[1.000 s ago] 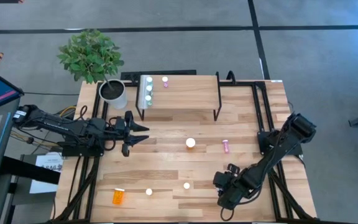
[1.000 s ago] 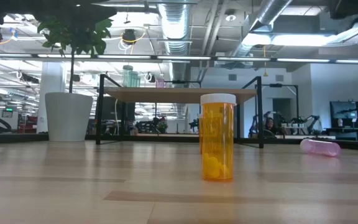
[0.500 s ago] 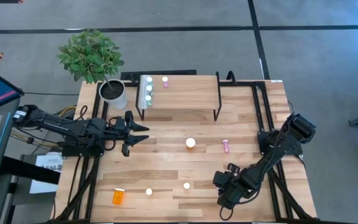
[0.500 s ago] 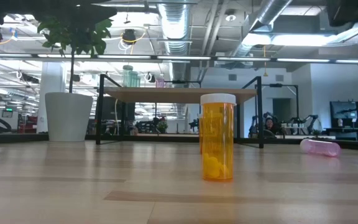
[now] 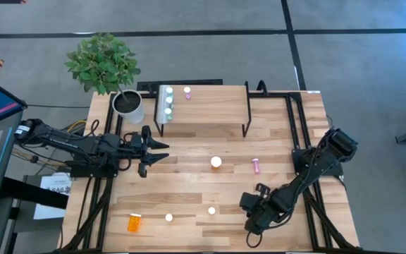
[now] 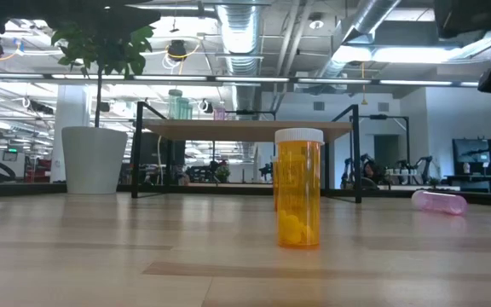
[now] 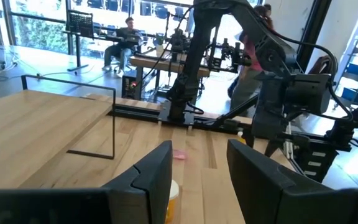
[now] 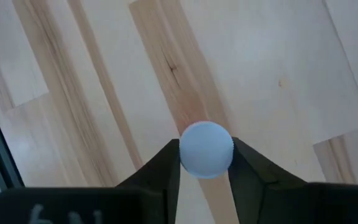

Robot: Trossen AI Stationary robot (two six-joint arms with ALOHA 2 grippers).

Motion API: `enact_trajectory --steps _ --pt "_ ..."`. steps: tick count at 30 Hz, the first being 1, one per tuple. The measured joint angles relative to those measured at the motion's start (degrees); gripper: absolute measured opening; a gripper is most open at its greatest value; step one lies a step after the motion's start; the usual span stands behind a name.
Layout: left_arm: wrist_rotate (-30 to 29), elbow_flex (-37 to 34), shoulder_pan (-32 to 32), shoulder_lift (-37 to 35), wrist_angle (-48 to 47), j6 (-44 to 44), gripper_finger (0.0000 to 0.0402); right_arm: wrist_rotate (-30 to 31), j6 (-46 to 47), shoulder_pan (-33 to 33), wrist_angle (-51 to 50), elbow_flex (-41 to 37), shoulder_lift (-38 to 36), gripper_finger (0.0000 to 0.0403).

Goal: Pick and place medicine bottles onto shelf by color
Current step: Put the bottom pink pill bottle on the shelf aligned with the other pink pill bottle

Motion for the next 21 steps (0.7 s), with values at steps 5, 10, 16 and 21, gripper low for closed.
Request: enact_trajectory --steps 5,10,16,21 --pt "-0.01 0.00 0.00 0.00 0.00 0.00 0.0141 0.00 -2.75 -1.54 0.22 0.67 0.04 0.0136" --pt "-0.01 0.00 0.00 0.00 -0.14 0.00 0.0141 -0.02 -6.96 -3.75 0.33 3.75 0.04 0.0137" --pt "0.32 0.00 -0.02 0.01 -0.18 -0.69 0.0141 0.56 -13.29 -5.99 0.36 7.78 -1.56 0.0131" --pt "0.38 0.00 -0.02 0.02 -1.14 -0.74 0.0141 3.08 -19.37 -8.18 0.67 10.28 -4.04 0.0137"
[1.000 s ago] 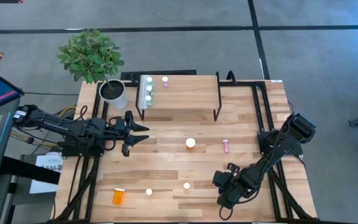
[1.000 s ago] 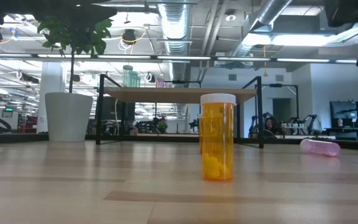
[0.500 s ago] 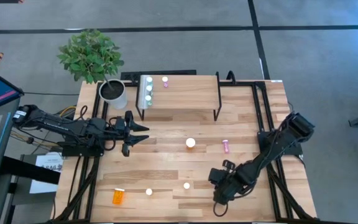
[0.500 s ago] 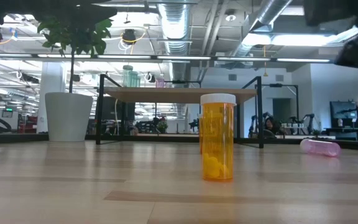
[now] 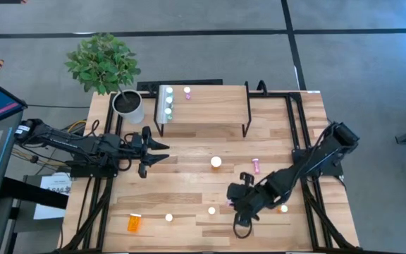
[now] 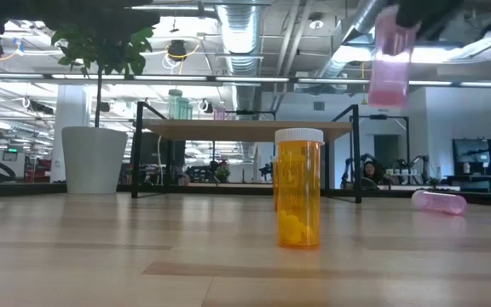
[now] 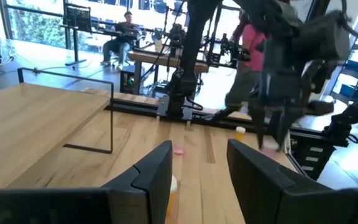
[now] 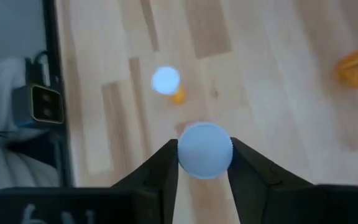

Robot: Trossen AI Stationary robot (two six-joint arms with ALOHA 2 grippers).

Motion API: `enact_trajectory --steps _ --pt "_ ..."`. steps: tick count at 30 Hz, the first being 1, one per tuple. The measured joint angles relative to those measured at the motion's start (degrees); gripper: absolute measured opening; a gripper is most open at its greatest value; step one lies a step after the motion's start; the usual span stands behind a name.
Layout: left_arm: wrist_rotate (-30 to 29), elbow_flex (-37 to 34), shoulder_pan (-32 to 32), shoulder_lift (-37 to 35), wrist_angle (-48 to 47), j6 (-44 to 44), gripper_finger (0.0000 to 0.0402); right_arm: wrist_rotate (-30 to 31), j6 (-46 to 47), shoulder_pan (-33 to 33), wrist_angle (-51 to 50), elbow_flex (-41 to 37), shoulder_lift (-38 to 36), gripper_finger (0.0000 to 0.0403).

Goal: Pick and place medicine bottles onto shelf by color
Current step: Put the bottom pink pill bottle on the shelf aligned with the other pink pill bottle

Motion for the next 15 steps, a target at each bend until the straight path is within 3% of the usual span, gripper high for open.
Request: enact_trajectory --steps 9,15 --pt "-1.57 0.00 0.00 -0.02 -0.26 0.33 0.0141 0.04 -12.22 -9.57 3.24 0.96 -5.95 0.0136" --pt "-1.74 0.00 0.00 0.00 -0.41 0.24 0.0141 -5.47 -18.88 -17.94 8.52 0.91 -7.24 0.0142"
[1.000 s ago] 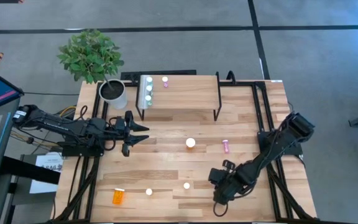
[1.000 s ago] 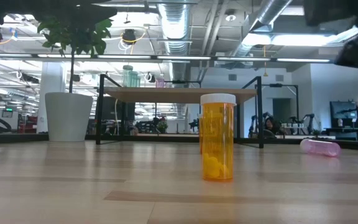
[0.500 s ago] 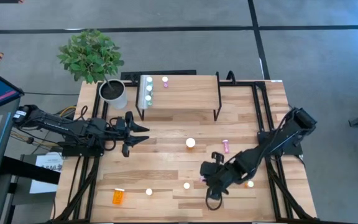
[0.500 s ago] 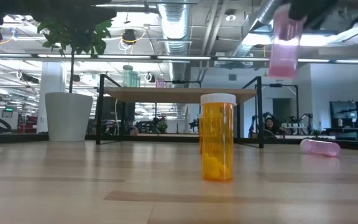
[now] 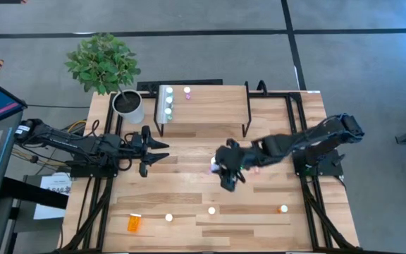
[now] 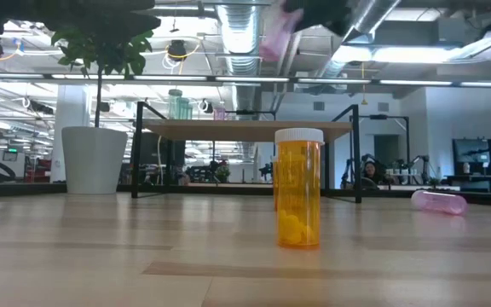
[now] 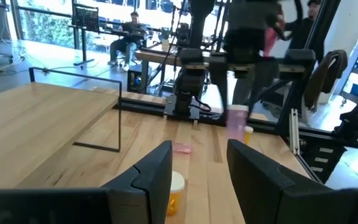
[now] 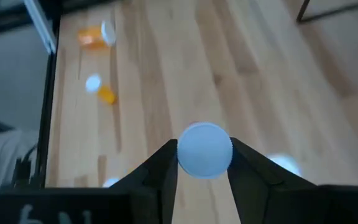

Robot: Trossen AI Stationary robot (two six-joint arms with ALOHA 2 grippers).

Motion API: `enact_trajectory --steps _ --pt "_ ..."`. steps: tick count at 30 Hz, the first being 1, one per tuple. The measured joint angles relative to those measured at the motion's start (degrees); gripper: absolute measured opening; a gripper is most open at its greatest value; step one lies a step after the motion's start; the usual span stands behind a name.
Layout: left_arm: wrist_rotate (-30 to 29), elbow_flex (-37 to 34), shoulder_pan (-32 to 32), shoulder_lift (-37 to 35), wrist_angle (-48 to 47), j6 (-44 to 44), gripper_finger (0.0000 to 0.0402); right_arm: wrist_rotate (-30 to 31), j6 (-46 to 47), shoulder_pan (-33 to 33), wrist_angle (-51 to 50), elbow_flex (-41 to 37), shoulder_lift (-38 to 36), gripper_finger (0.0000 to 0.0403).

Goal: Pick and place medicine bottles onto shelf by color
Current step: Put the bottom pink pill bottle on the shelf aligned with the other pink pill bottle

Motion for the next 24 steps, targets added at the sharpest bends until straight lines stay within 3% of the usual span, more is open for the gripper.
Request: enact_trajectory --steps 6,11,16,24 --pt "0.07 0.00 0.00 -0.02 -0.66 -1.24 0.0141 -3.33 -5.34 -6.27 4.09 0.00 0.00 0.0143" --pt "1.46 0.00 0.00 -1.85 -8.90 -1.88 0.0141 -5.86 -9.07 -12.10 4.98 2.28 0.04 0.0143" --pt "-2.60 0.00 0.02 -5.61 -13.54 -1.99 0.0141 -7.47 -12.80 -18.24 5.00 7.10 0.04 0.0143" --pt "-4.47 0.00 0.02 -9.74 -21.25 -4.79 0.0141 -12.38 -15.74 -25.66 3.91 14.00 2.53 0.0143"
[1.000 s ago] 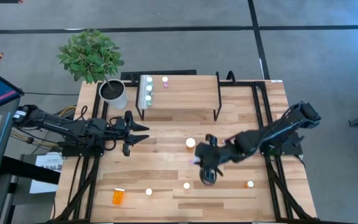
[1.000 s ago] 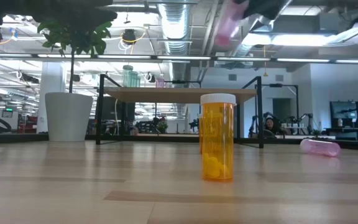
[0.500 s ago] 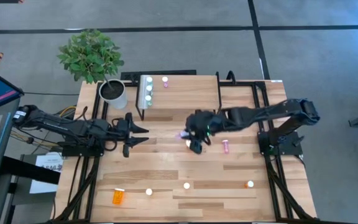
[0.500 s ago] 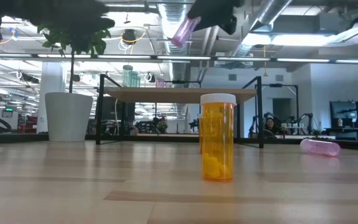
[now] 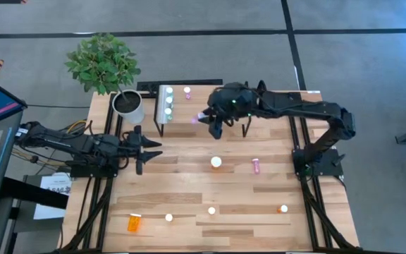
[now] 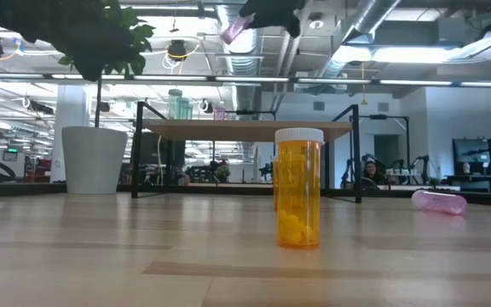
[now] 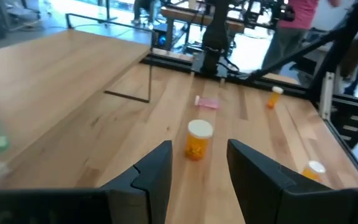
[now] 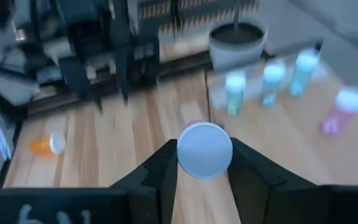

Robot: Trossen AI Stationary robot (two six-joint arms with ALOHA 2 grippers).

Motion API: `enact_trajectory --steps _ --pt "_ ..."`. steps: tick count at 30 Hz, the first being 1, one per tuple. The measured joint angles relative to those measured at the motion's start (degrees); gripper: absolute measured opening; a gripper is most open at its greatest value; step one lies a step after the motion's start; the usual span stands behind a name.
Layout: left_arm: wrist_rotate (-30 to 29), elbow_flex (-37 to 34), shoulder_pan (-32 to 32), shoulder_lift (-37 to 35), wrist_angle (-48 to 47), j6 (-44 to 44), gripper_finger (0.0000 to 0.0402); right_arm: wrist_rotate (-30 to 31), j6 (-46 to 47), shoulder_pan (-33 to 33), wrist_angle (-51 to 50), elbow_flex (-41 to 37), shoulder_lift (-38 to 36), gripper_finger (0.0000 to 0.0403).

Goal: Pick and place medicine bottles onto shelf by color
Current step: Put the bottom pink pill bottle on the shelf aligned with the other pink pill bottle

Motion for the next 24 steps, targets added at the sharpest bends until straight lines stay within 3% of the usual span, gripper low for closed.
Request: enact_trajectory --steps 4,17,24 --pt "-0.93 0.00 0.00 0.23 -0.06 -0.06 0.0141 -1.85 -1.91 -2.15 -5.78 7.81 6.05 0.0143" --pt "-0.76 0.00 -0.04 0.58 0.03 -0.19 0.0141 -2.05 -9.02 -8.71 -34.36 43.81 29.71 0.0144" --pt "-0.71 0.00 -0.04 0.60 0.02 0.79 0.0141 -3.64 -10.01 -12.30 -33.65 44.08 33.15 0.0143"
